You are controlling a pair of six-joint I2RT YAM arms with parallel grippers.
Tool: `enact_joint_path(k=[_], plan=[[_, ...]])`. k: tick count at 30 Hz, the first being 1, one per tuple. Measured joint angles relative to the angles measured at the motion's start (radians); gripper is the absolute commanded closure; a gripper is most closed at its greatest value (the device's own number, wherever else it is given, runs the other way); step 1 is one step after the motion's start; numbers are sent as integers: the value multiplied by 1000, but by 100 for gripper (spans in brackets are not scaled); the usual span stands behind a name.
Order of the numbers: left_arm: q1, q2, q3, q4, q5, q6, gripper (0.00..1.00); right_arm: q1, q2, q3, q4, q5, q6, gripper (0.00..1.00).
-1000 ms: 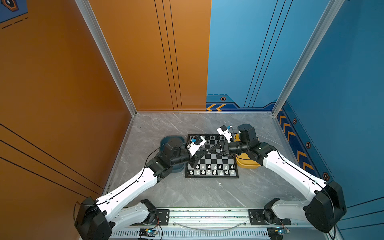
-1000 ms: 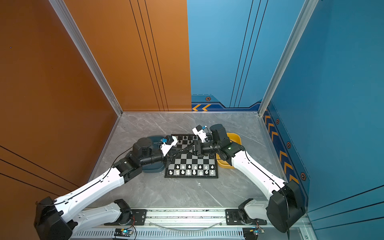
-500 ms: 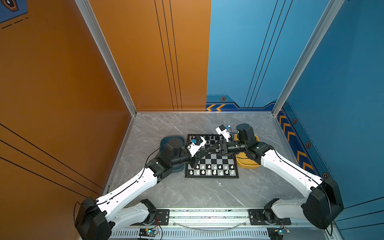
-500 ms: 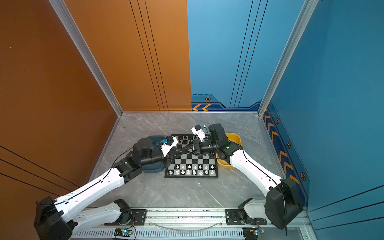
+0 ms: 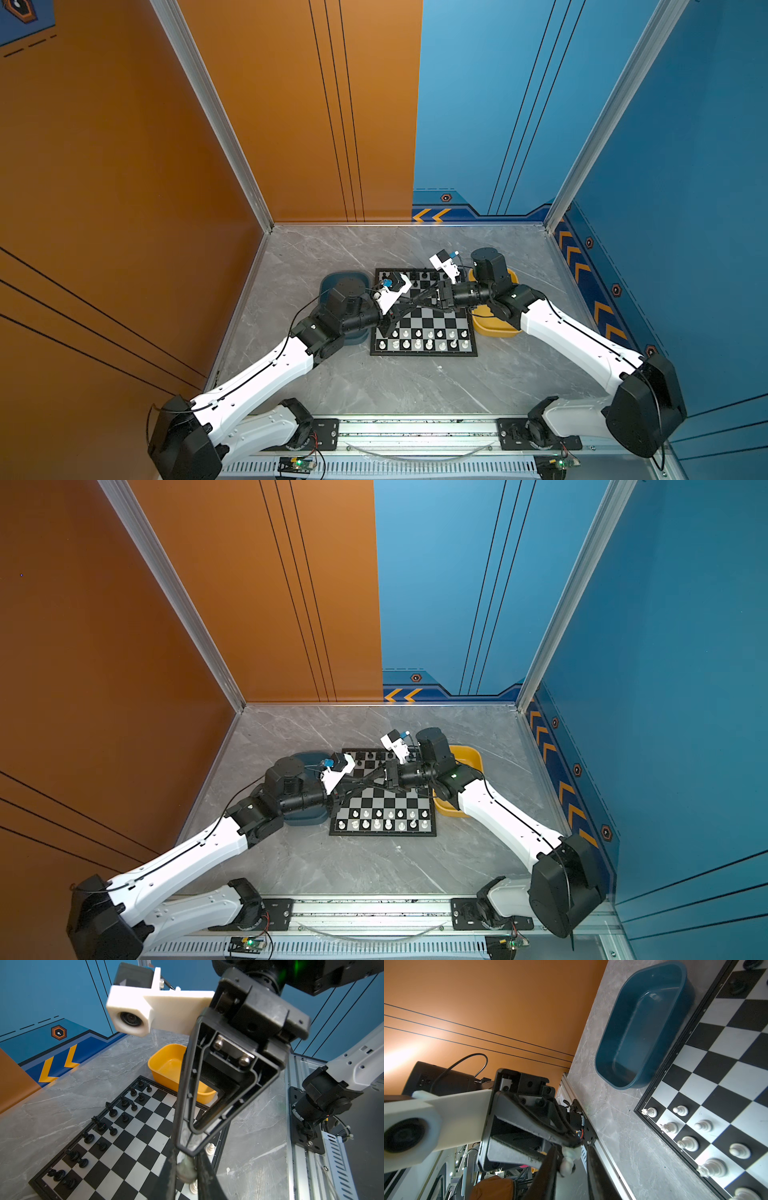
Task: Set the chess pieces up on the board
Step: 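Lower the pawn toward the pawn row with left gripper while right hovers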
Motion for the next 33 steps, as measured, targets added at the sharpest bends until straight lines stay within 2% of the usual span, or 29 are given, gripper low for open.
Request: enact_joint_path(k=[9,17,33], plan=[[-3,1,-1,-6,-18,0,83,2,2,-18,42,0,24,81],[-5,1,-1,-11,-34,0,83,6,11,-26,61,1,32,70],[-5,1,-3,-22,-63,4,83,6,11,-33,72,3,33,75]])
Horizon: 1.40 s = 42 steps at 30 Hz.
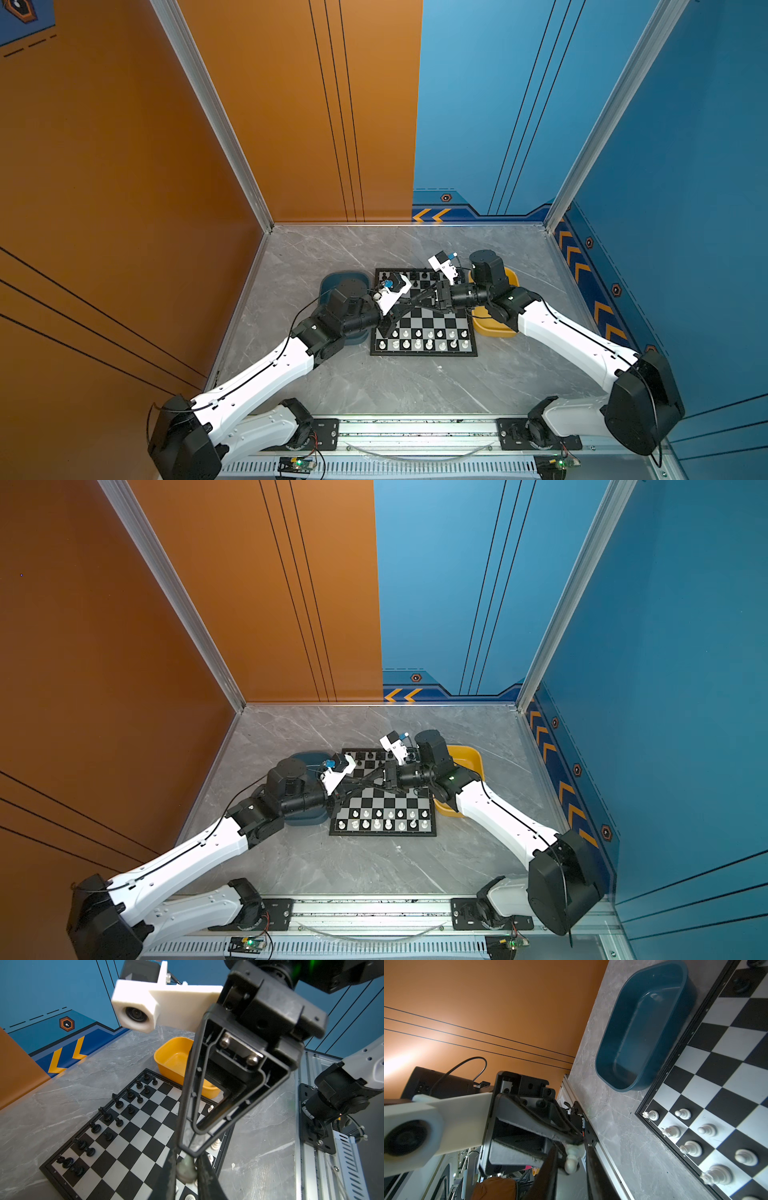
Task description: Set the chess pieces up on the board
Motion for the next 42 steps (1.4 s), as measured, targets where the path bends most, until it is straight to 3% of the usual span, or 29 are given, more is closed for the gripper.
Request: enact_joint_path(k=[18,42], plan=[[-3,0,-3,-11,-68,8,83,10,0,-29,19,-4,25,75],[-3,-37,-20,26,-53,8,83,-25,-14,-51,79,-10,83,74]])
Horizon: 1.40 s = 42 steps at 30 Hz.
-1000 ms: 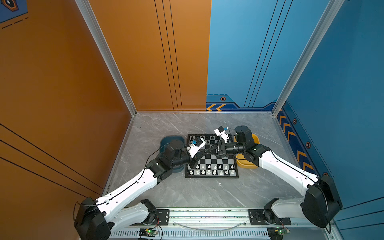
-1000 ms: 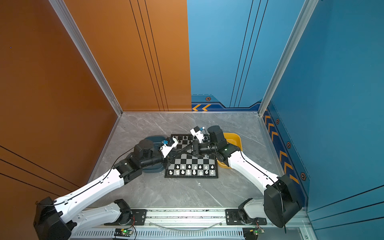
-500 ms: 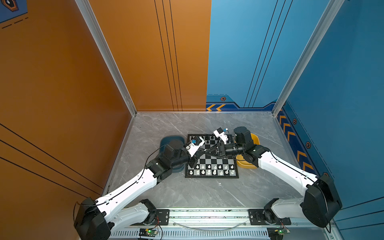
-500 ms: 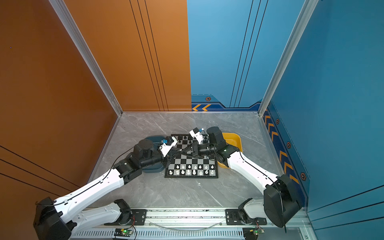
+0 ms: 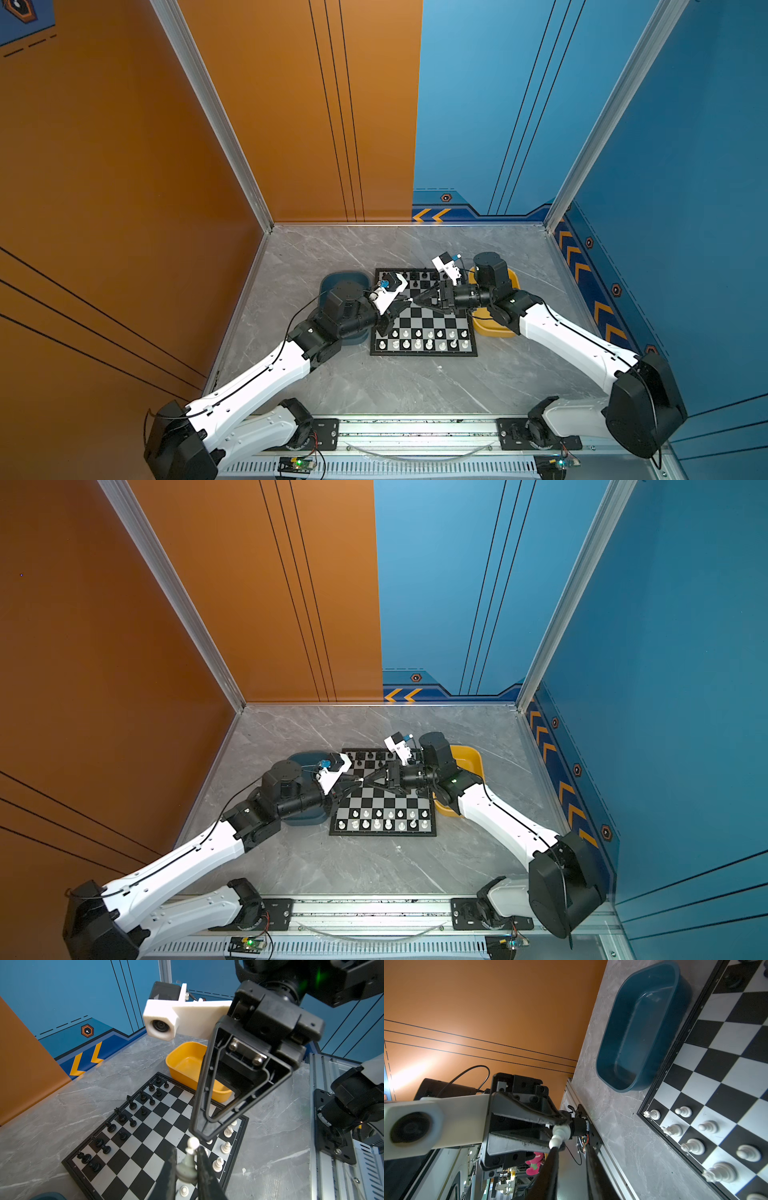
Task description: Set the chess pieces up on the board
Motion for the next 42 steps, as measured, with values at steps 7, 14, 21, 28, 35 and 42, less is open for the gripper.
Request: enact_joint_path(k=[7,14,21,28,35,42], plan=[[0,1,0,1,4,0,83,0,0,-10,39,-1,30,74],[0,3,0,2,14,2,83,0,0,-10,57,-16,44,74],[0,3,0,5,15,3,83,14,3,-10,94,-23,68,75],[0,10,-1,1,15,3,83,26,30,-10,131,-35,91,77],[0,11,-1,1,14,3,83,27,34,-11,141,-38,93,78],[0,18,-2,5,14,3,83,26,39,-19,149,-37,99,69]])
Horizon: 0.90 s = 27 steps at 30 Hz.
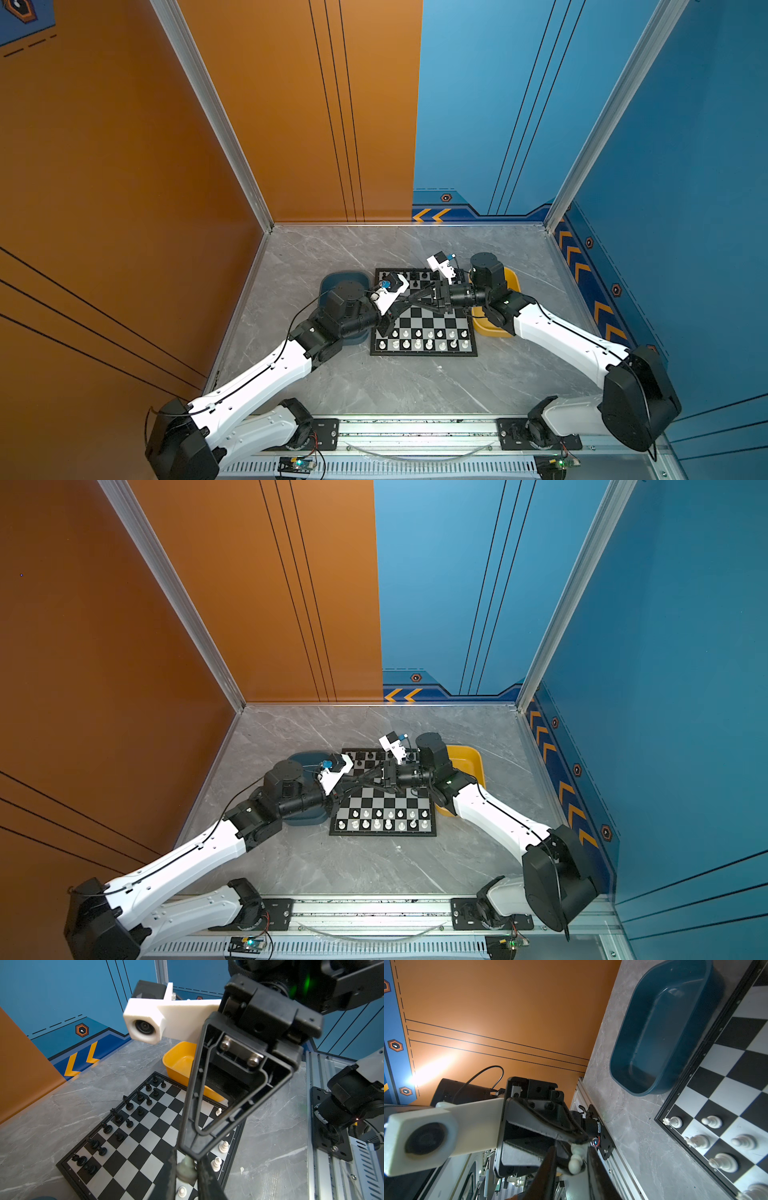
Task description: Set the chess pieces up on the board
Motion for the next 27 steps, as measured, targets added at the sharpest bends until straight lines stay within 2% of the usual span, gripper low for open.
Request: enact_joint_path(k=[7,12,18,25,27], plan=[[0,66,-1,26,-1,-1,83,-56,1,-53,-9,10,-2,68],[0,154,-1,61,-3,-2,83,-142,-48,-85,-113,50,-40,68],[2,327,6,87,-2,-20,84,-187,-150,-85,-235,107,-124,67],[4,547,81,111,1,-59,82,-197,-159,-111,-284,129,-159,68],[4,593,108,116,0,-70,79,-199,-159,-116,-291,130,-164,67]])
